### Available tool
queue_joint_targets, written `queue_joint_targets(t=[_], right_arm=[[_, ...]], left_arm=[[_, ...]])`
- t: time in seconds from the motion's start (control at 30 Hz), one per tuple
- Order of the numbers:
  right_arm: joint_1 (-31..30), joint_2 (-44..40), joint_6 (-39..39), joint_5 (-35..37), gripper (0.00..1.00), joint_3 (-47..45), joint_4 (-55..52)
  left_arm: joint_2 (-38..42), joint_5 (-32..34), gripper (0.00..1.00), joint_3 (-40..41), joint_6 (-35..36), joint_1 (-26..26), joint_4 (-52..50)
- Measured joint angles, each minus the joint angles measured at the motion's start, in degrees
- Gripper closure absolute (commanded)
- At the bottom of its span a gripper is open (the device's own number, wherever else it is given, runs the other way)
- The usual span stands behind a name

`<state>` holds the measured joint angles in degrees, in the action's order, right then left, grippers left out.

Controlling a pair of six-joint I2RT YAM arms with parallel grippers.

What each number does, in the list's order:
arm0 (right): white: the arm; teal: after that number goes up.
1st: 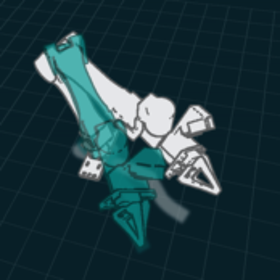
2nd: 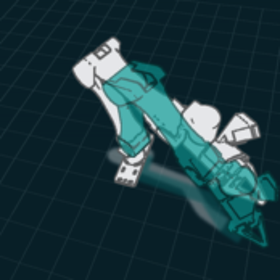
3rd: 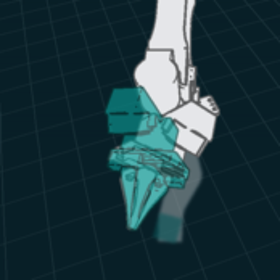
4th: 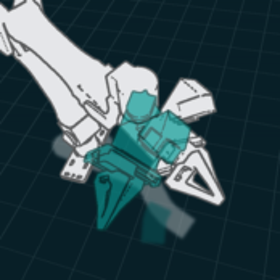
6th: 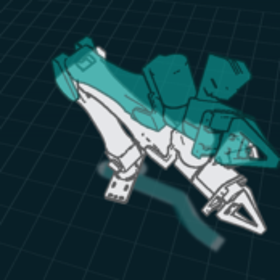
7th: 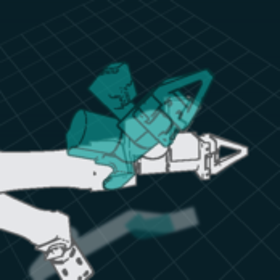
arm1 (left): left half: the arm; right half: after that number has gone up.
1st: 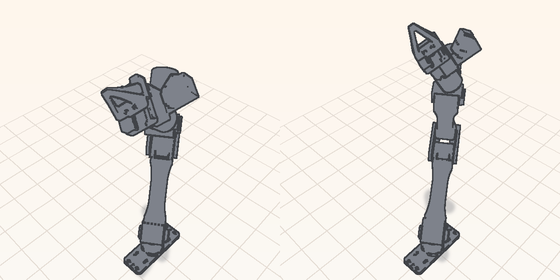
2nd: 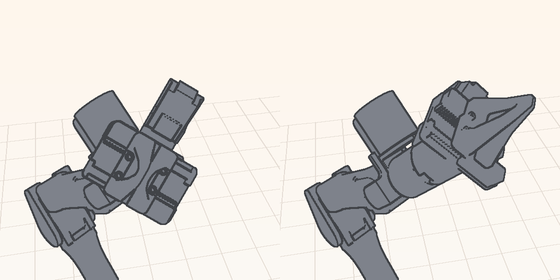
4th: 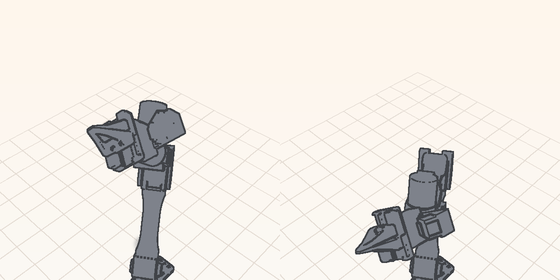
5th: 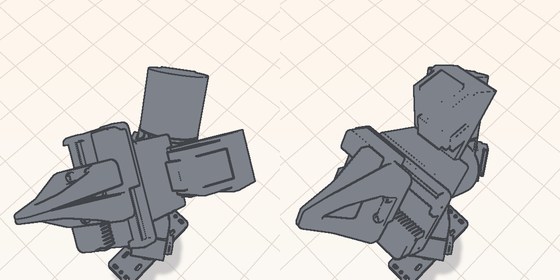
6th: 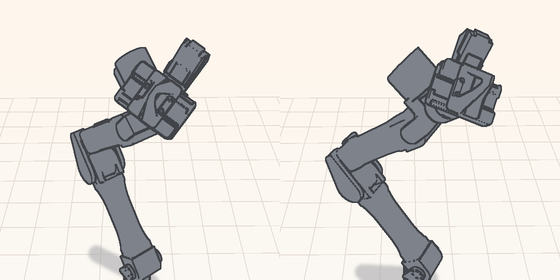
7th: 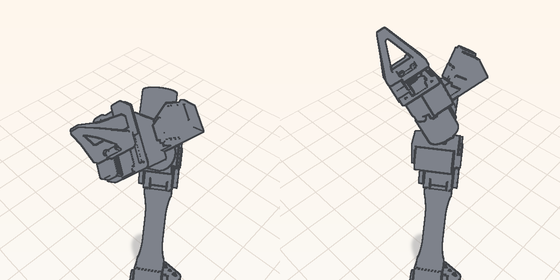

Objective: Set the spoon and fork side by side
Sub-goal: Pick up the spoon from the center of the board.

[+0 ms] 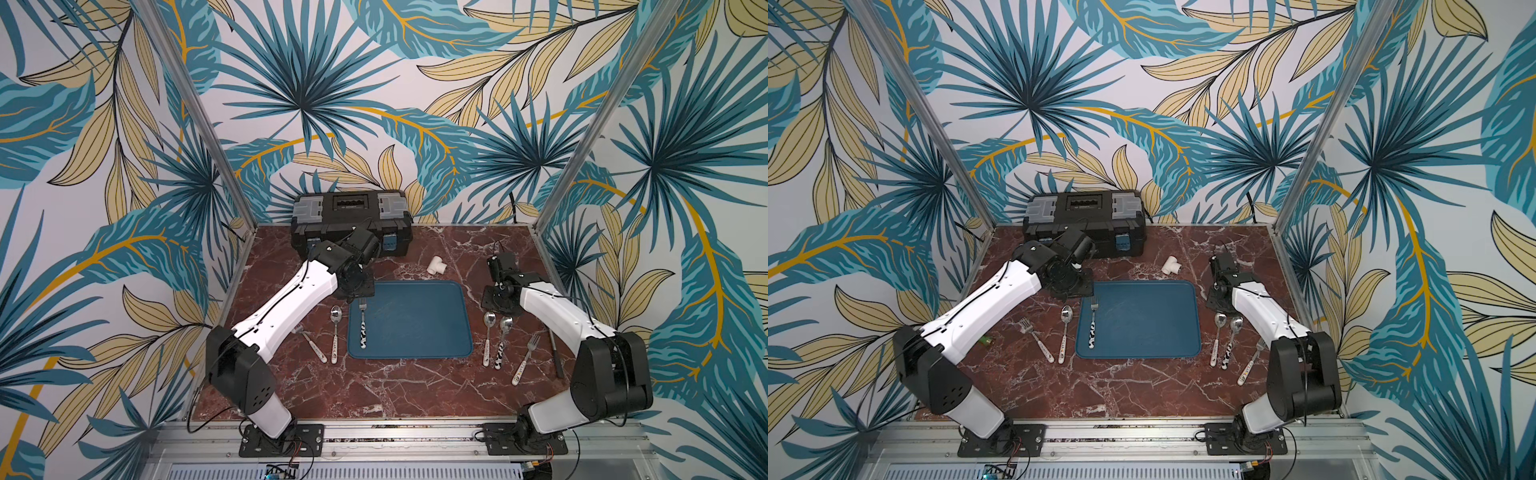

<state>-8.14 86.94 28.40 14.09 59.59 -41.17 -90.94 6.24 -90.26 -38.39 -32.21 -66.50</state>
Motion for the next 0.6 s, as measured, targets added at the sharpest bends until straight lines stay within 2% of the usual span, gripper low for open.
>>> queue_joint_targets(t=[0.1,0.23,0.37,0.6], right_arm=[[0.3,-1.2,1.9,0.2,0.64,-4.7,-2.4],[1.4,-5.2,3.5,0.8,0.6,-8.9,-4.9],[3.1,-7.8,4.0,0.0,0.59,-11.4,-5.3],[4.7,-6.1,4.2,-4.3,0.6,-14.7,-4.1]], left_arm=[[3.8,-0.1,0.46,4.6,-0.7,0.0,1.7],[3.8,-1.4,0.47,8.1,-1.0,0.0,3.2],[2.6,-2.7,0.47,8.9,-1.0,0.0,4.4],[1.9,-3.9,0.47,8.9,-0.8,0.0,5.6]])
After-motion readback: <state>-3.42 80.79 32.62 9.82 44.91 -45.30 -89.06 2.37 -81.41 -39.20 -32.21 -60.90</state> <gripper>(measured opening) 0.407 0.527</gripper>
